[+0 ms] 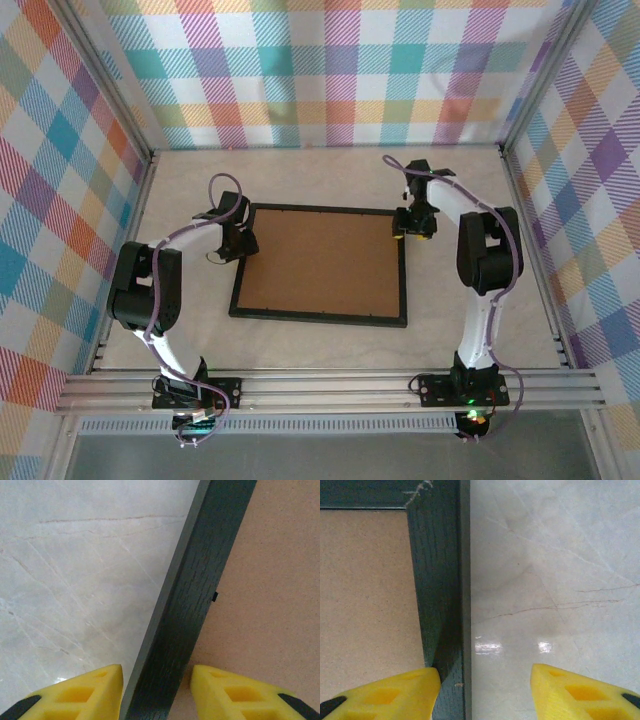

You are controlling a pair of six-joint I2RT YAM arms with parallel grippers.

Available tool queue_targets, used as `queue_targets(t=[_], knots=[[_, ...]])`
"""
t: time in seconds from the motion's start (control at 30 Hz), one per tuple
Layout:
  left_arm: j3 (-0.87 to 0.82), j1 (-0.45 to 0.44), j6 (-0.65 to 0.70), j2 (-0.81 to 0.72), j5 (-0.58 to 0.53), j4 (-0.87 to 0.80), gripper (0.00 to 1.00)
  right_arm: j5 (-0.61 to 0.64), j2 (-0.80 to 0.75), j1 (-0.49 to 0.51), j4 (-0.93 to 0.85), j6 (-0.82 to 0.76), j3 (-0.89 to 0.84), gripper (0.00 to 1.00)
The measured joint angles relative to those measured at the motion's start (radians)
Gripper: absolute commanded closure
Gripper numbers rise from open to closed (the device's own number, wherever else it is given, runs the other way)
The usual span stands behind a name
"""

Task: Put the photo into the frame

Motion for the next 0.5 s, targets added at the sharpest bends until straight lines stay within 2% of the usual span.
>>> queue_targets(t=[0.2, 0.5], knots=[[-0.006, 0.0, -0.001, 0.006, 0.0, 0.035, 0.58, 0.032, 0.036, 0.023, -0.042, 0.015, 0.056, 0.46], [-0.013, 0.0, -0.004, 0.009, -0.001, 0.062, 0.59, 0.163, 0.106, 0.086, -0.155, 0.025, 0.174, 0.45]])
